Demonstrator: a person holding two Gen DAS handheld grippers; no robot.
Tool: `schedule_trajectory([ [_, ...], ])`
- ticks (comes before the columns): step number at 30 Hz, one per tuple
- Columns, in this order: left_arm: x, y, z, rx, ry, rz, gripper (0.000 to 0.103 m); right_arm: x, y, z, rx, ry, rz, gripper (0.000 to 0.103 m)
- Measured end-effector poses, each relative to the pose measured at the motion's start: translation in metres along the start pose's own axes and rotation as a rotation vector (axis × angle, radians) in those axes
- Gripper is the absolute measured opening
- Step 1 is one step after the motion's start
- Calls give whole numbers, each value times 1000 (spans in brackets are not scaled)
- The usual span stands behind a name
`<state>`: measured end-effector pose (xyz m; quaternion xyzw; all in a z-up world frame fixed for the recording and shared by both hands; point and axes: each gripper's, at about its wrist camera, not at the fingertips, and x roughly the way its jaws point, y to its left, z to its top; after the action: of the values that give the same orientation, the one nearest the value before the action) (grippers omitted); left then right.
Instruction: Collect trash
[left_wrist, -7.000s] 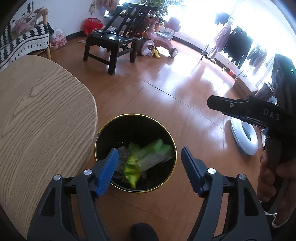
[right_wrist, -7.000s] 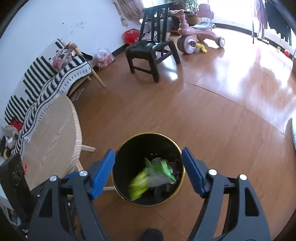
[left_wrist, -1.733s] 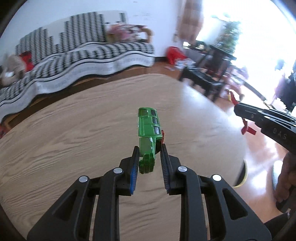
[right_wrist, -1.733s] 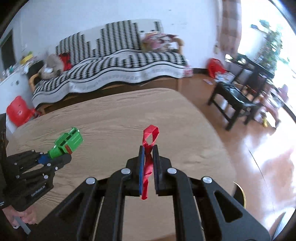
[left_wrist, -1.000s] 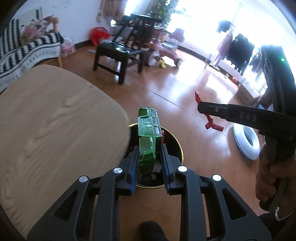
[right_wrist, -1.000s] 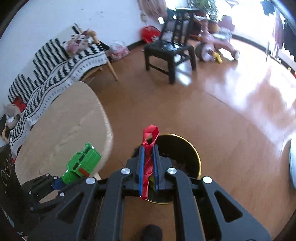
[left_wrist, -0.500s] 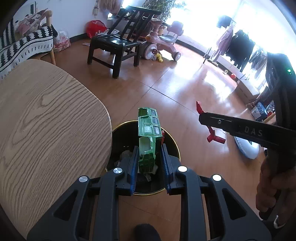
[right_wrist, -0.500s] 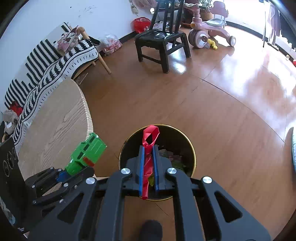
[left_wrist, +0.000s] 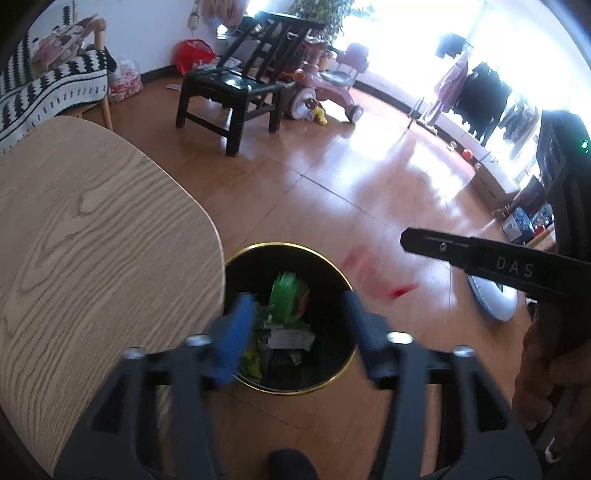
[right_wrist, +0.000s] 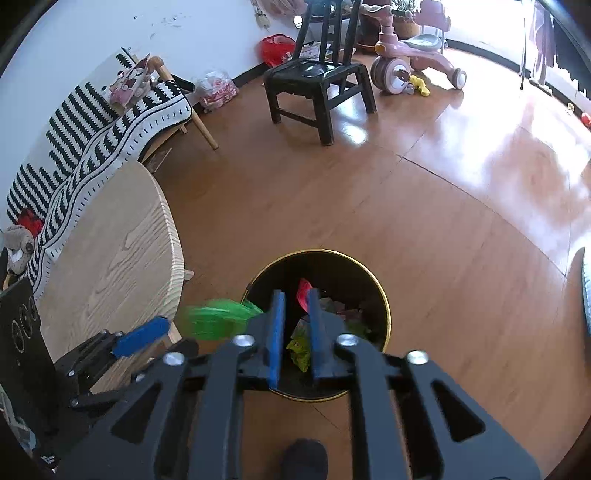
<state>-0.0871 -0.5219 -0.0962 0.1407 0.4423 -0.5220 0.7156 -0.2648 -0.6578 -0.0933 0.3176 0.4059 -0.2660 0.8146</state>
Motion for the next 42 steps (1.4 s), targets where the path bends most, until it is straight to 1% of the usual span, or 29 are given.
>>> schedule_trajectory([
  [1,-2,0,1,3,-5,0,57,-2,1,0,5,-14,-3,58],
  [2,-4,1,1,2,-7,-1,58,-5,1,0,5,-27,-8,65],
  [4,-8,5,2,-5,-15,-1,60,-12,4,2,3,-54,-12,67],
  [6,-17,10,2,-12,-27,6,65,-15,7,2,4,-62,-4,67],
  [8,-27,15,1,-14,-41,17,75,-18,14,3,-5,-73,-4,72],
  [10,-40,23,0,-18,-58,45,82,-22,26,4,-23,-91,-4,79],
  [12,-62,39,-3,-37,-91,84,85,-26,40,4,-49,-106,-4,82],
  [13,-68,44,-4,-46,-98,97,89,-26,48,5,-63,-110,1,84],
  [14,-81,57,-6,-67,-112,127,92,-27,60,5,-85,-112,10,85],
  [15,-91,66,-7,-83,-123,150,92,-28,72,4,-107,-115,19,87],
  [18,-129,101,-18,-140,-153,248,93,-32,109,1,-174,-135,36,92],
  [19,-141,112,-24,-157,-161,287,93,-32,127,-2,-209,-140,47,93],
  [20,-157,127,-31,-179,-167,343,93,-32,141,-3,-234,-143,56,93],
  [25,-226,183,-61,-260,-207,508,93,-27,227,-22,-382,-140,130,94],
  [26,-242,195,-71,-278,-220,539,93,-27,243,-26,-405,-147,145,94],
  [29,-282,226,-98,-331,-243,605,93,-24,294,-40,-473,-149,189,94],
  [34,-332,269,-143,-413,-258,706,93,-13,375,-71,-568,-153,261,94],
  [36,-352,282,-167,-443,-262,751,93,-6,401,-85,-596,-151,285,94],
  [38,-368,294,-190,-468,-262,797,93,2,427,-103,-629,-142,289,94],
  [40,-382,305,-208,-487,-264,826,93,9,451,-115,-676,-118,298,94],
  [42,-395,317,-226,-514,-262,860,93,12,471,-126,-715,-127,304,94],
])
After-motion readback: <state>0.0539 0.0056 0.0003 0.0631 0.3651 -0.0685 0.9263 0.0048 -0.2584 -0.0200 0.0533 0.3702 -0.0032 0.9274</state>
